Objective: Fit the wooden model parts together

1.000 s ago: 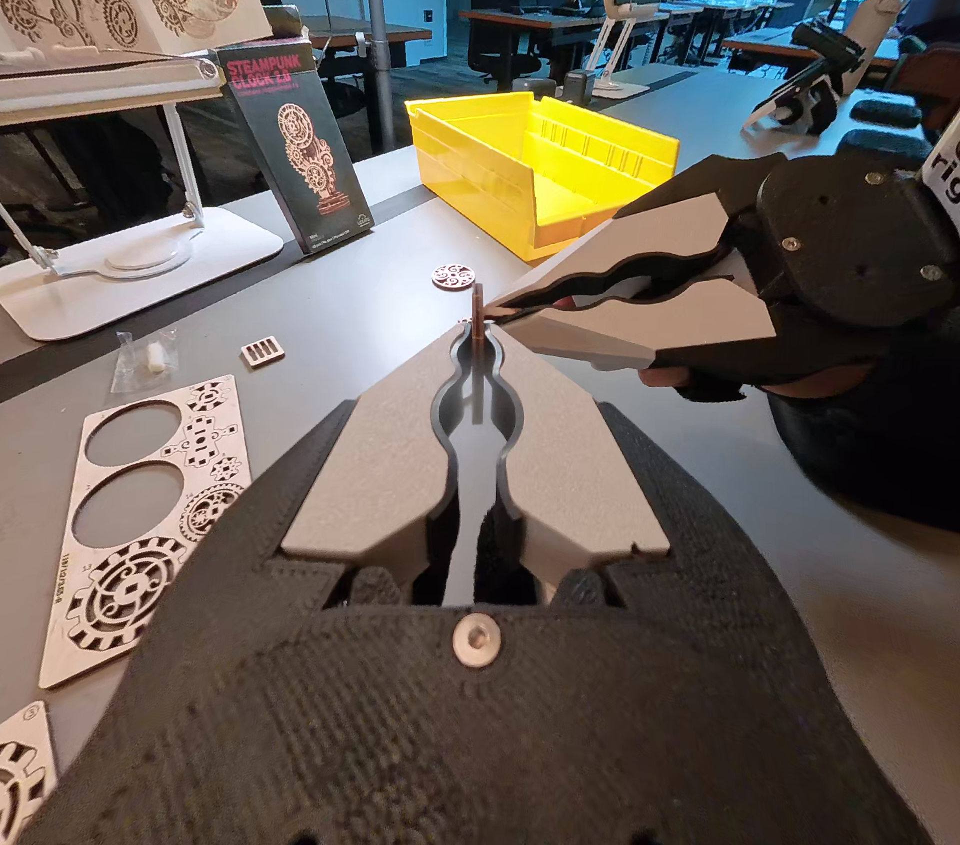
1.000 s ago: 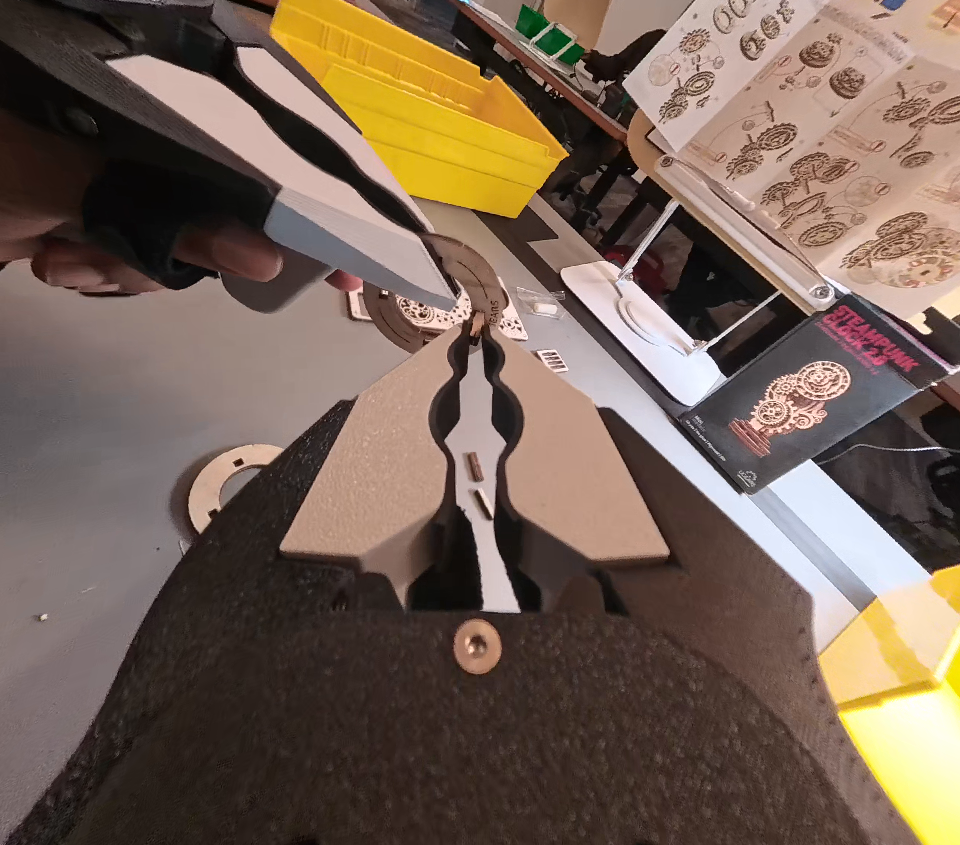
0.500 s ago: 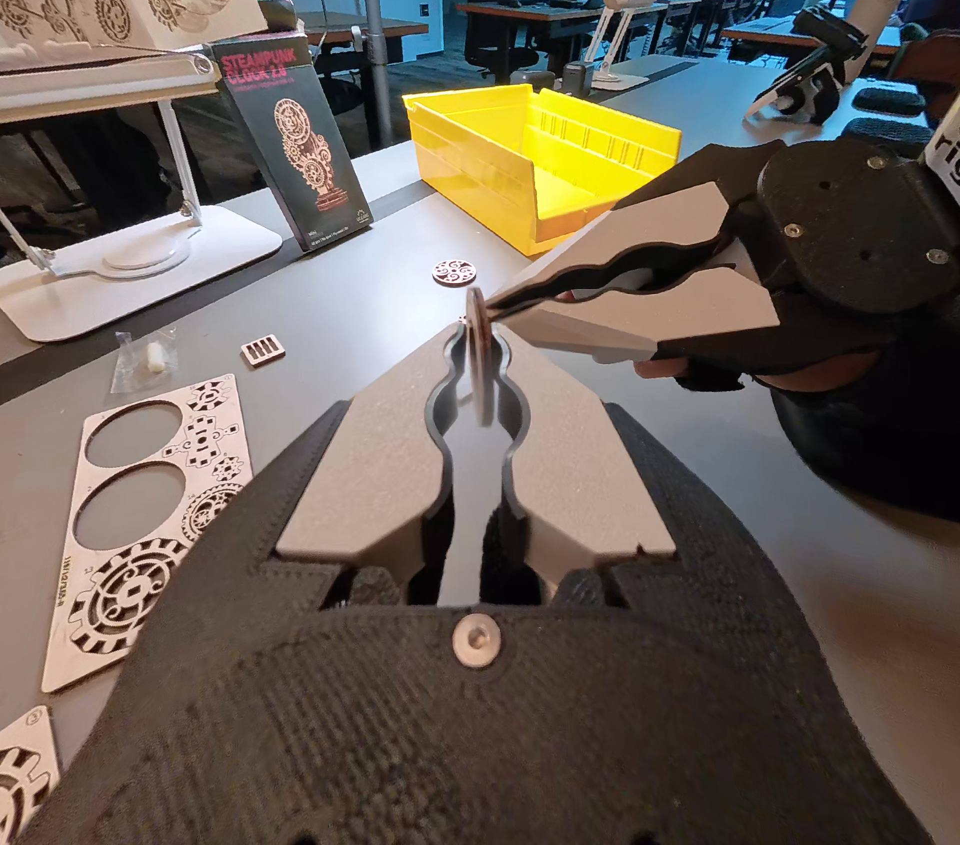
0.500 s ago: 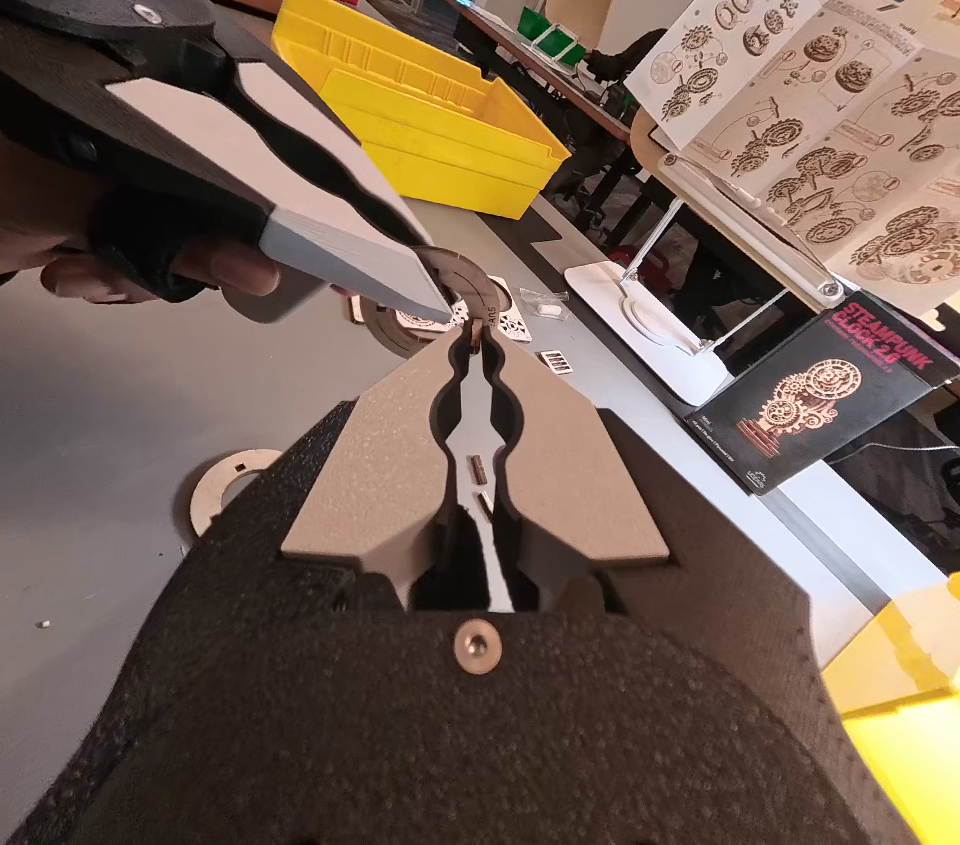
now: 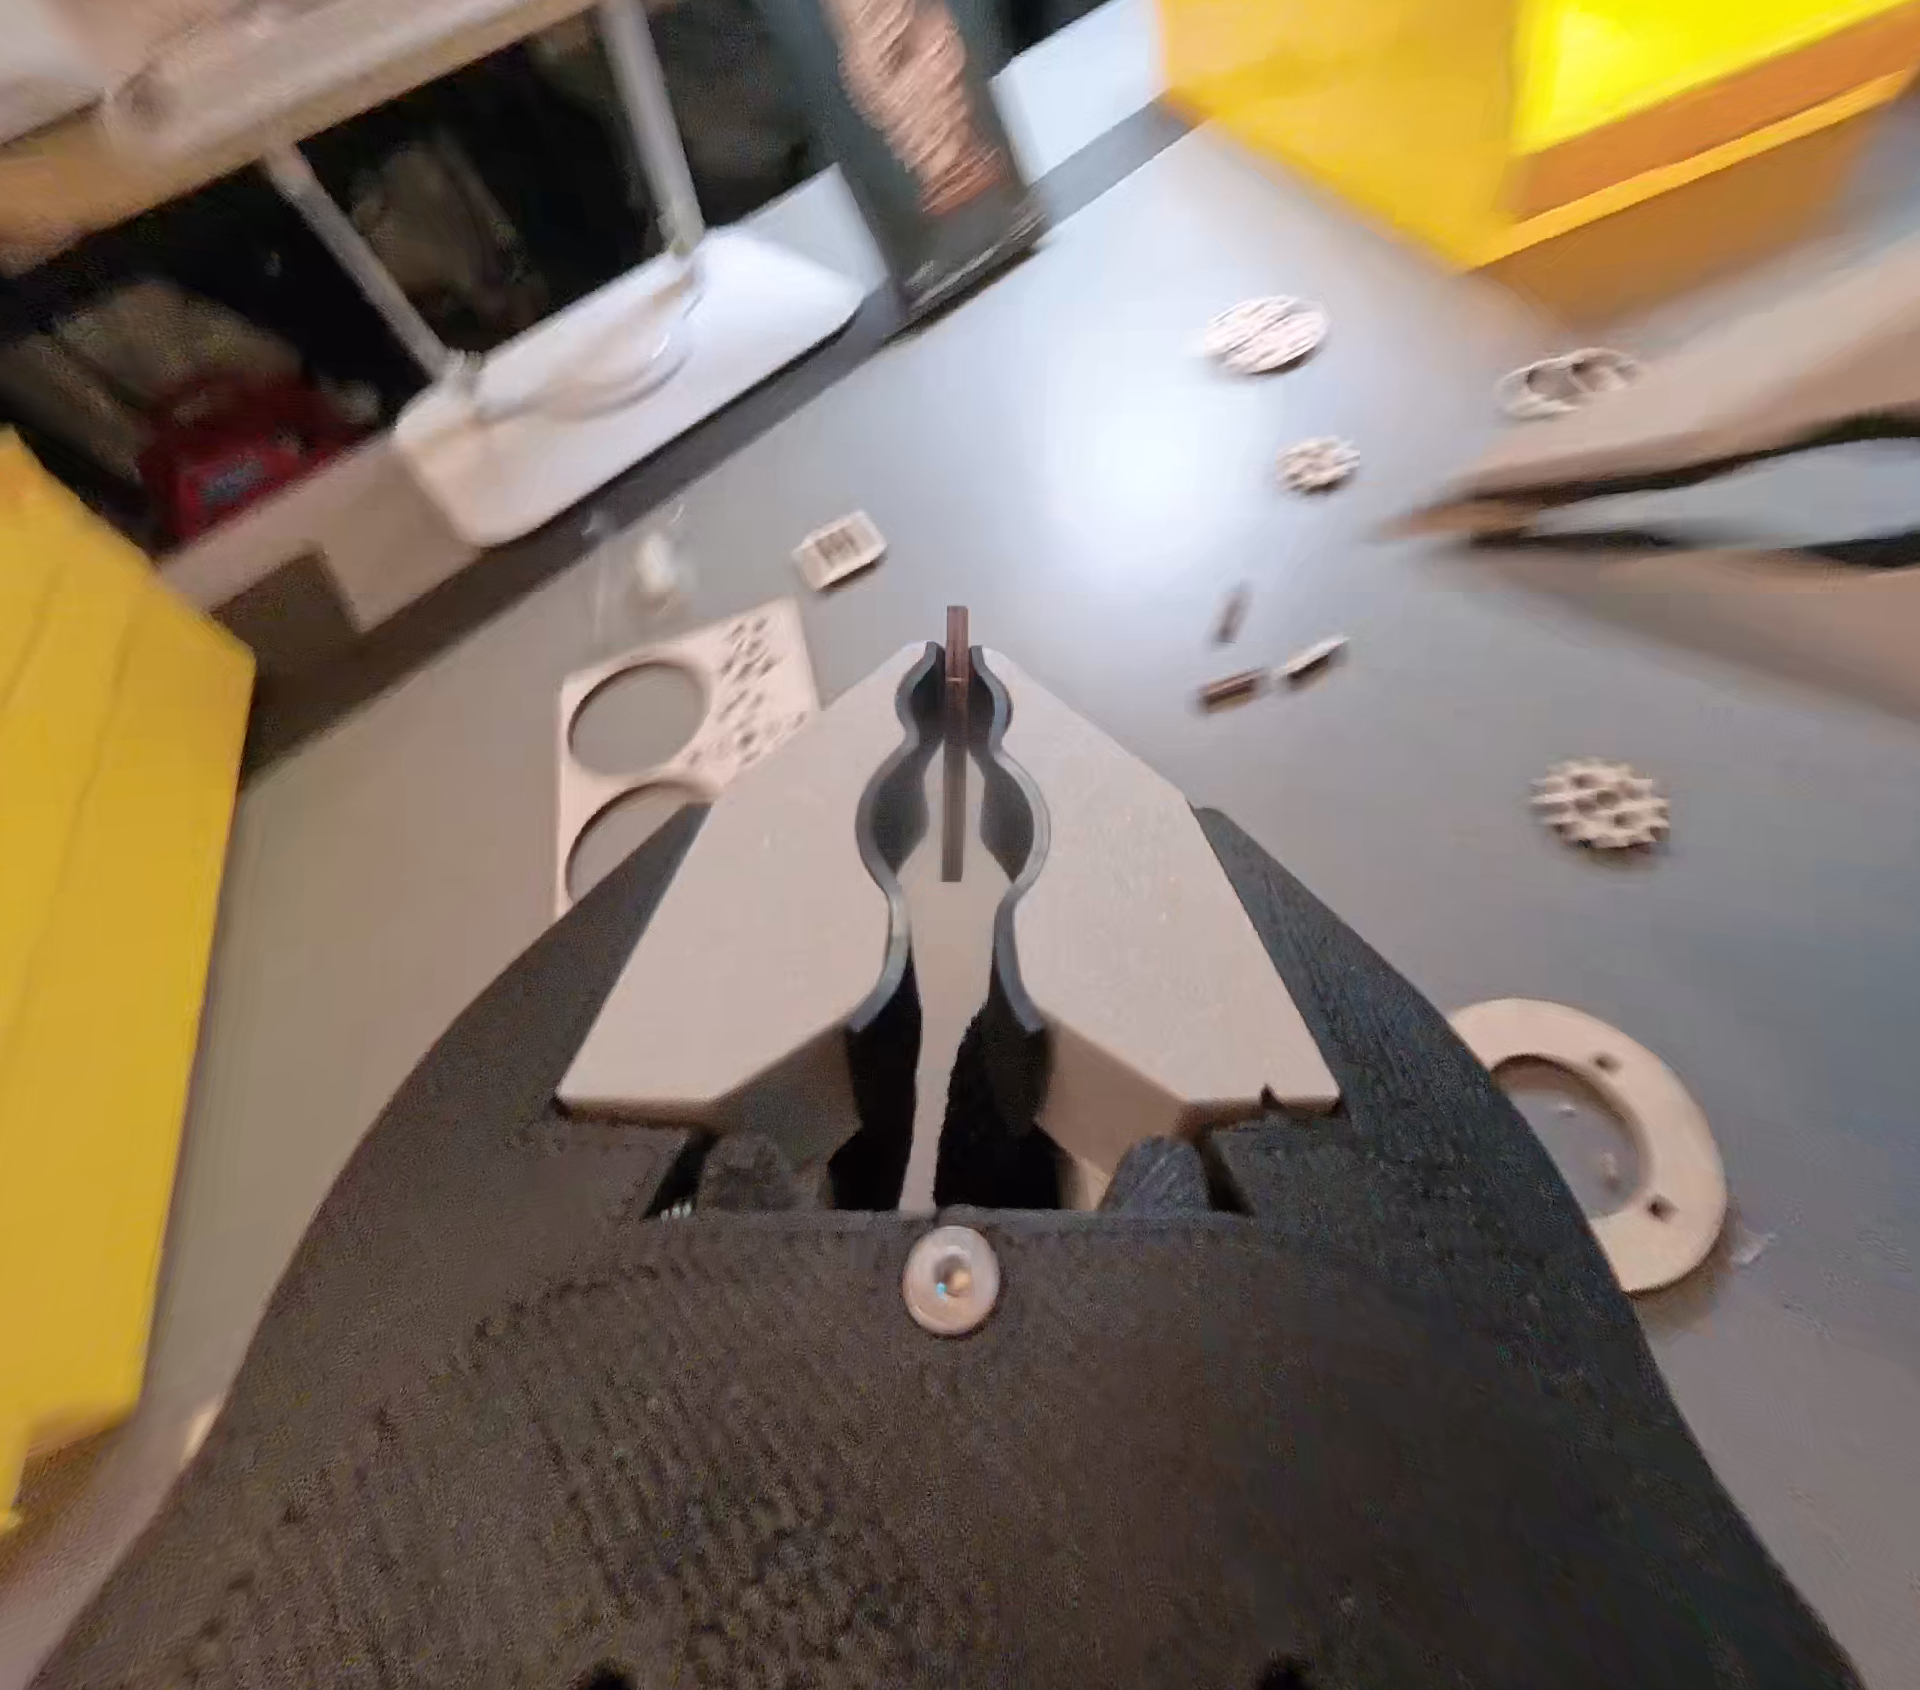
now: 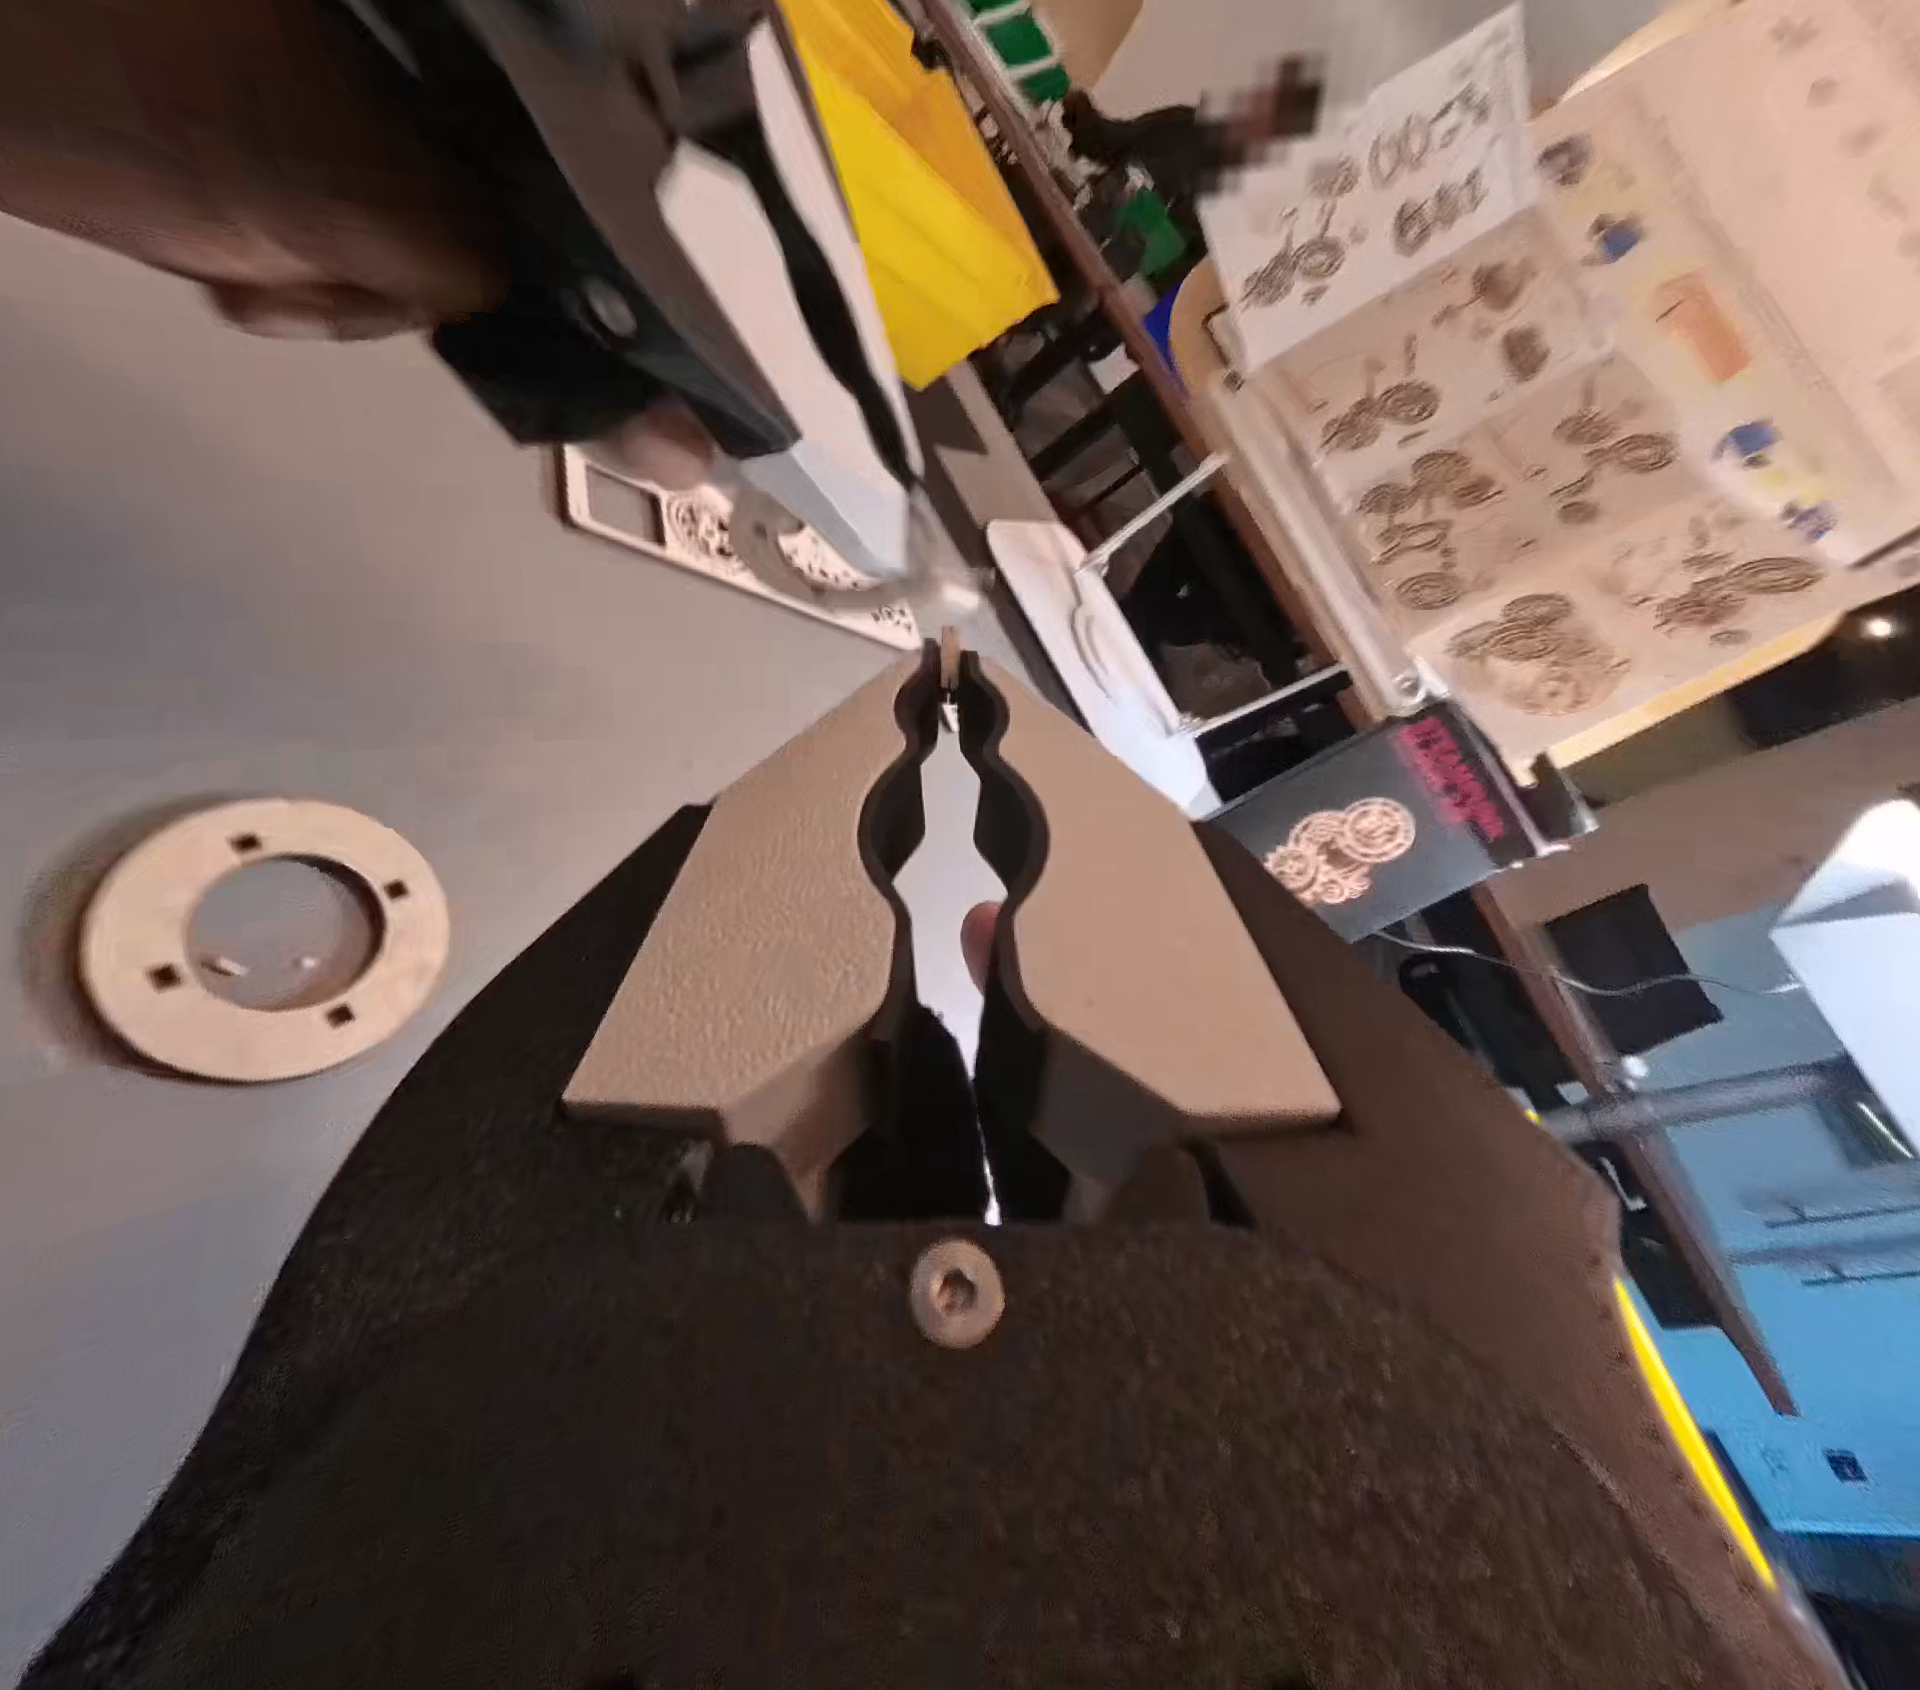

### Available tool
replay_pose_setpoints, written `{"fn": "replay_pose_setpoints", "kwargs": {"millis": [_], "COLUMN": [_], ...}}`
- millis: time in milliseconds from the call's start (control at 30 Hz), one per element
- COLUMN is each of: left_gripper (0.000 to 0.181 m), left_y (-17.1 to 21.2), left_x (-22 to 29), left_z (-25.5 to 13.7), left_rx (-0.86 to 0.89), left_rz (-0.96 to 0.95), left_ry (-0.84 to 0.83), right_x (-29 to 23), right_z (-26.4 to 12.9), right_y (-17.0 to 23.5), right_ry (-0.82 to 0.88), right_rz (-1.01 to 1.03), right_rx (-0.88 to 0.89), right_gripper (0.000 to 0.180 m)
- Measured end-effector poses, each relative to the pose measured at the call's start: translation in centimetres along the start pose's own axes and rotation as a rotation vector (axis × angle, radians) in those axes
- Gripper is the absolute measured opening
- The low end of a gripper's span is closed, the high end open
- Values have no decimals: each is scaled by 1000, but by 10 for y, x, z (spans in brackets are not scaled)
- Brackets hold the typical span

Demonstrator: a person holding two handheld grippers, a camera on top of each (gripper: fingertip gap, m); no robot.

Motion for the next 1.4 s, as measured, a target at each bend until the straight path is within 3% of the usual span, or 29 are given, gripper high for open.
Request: {"fn": "replay_pose_setpoints", "kwargs": {"millis": [67, 167, 267, 333, 567, 633, 800, 900, 1067, 1167, 1267, 1400], "left_gripper": [1, 1, 1, 2, 2, 2, 2, 2, 2, 2, 2, 2], "left_y": [7, -6, -3, 8, 34, 38, 42, 42, 40, 38, 39, 42], "left_x": [-27, -24, -7, 0, 13, 19, 29, 36, 41, 42, 42, 40], "left_z": [-5, -23, -24, -20, -10, -10, -1, 5, 15, 20, 25, 30], "left_rx": [61, 163, 82, -8, -79, -130, -203, -236, -290, -301, -310, -291], "left_rz": [-361, -350, -321, -364, -630, -611, -605, -616, -665, -678, -709, -786], "left_ry": [207, 331, 464, 588, 927, 971, 1056, 1115, 1222, 1271, 1299, 1313], "right_x": [-1, 6, 28, 33, 6, 5, 19, 10, -22, -29, -29, -28], "right_z": [-10, -10, -10, -9, 18, 23, -4, -21, -23, -18, -13, -10], "right_y": [-10, 19, 43, 58, 79, 86, 64, 48, 37, 40, 44, 49], "right_ry": [2, -112, -303, -452, -657, -629, -776, -894, -842, -826, -781, -754], "right_rz": [12, 205, 483, 548, 415, 341, 333, 342, 99, 52, 64, 107], "right_rx": [0, -61, -116, -204, -362, -408, -177, -57, 21, 46, 63, 80], "right_gripper": [1, 1, 1, 2, 3, 15, 42, 49, 70, 71, 56, 52]}}
Point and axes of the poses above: each gripper's, where its closed fingertips meet, z out along the fingers, y out of its underside, x = y × z across the jaws, the point moved 9 cm from there along -z, back along the fingers, and after that the axes turned 4 degrees about z, right-handed, at the moved point
